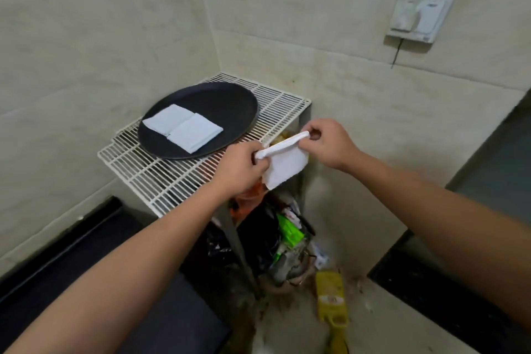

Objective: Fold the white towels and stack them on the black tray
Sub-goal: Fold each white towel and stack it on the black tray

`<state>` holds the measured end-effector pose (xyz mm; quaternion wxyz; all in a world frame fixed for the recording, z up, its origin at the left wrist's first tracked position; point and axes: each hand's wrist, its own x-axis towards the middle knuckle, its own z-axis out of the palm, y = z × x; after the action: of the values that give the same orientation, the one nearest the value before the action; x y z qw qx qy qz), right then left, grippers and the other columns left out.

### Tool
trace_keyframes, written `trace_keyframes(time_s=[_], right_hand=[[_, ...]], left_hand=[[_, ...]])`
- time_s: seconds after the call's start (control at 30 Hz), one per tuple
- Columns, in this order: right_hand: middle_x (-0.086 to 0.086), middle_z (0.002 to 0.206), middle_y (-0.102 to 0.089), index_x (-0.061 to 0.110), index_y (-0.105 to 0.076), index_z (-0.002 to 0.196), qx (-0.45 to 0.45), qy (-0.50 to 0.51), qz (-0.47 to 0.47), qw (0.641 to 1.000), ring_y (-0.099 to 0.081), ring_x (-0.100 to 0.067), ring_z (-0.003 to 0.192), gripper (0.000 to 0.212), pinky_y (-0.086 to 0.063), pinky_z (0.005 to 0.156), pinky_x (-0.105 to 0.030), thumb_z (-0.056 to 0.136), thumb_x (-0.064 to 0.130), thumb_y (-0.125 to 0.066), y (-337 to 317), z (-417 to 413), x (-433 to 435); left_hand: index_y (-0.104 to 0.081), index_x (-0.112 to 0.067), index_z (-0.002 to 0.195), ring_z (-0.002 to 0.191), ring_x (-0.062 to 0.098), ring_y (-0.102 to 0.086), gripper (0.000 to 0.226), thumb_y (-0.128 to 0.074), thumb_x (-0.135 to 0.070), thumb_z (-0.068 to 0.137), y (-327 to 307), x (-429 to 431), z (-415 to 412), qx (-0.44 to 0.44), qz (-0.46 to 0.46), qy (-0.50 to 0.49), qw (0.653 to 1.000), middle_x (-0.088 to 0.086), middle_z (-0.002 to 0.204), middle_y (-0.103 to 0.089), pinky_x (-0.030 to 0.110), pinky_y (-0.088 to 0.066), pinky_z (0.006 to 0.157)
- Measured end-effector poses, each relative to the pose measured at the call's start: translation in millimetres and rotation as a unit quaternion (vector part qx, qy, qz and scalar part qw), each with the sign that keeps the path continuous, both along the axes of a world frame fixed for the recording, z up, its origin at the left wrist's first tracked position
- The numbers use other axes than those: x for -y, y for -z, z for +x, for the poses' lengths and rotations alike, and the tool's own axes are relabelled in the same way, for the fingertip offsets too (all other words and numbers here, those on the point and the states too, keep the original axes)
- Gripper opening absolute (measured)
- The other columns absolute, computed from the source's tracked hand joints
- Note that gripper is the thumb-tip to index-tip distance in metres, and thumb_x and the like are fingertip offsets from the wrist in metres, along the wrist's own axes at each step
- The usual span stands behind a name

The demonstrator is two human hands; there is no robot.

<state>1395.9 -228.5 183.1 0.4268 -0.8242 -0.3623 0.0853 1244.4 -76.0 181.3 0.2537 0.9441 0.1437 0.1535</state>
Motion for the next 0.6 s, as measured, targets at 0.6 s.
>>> trace_keyframes(time_s=[0.6], right_hand=[[-0.006, 0.093, -0.066, 0.014, -0.062, 0.092, -0.207, -0.221, 0.035, 0.952, -0.062, -0.022, 0.081, 0.009, -0.047, 0.063, -0.030, 0.093, 0.023, -0.059, -30.9, 46.0, -282.9]], left_hand=[[-0.049, -0.012, 0.087, 0.057, 0.018, -0.058, 0.011, -0.054, -0.003, 0.092, -45.1, -164.6, 14.1, 0.205, -0.415, -0.409, 0.787, 0.007, 0.075, -0.058, 0.026, -0.051, 0.045]])
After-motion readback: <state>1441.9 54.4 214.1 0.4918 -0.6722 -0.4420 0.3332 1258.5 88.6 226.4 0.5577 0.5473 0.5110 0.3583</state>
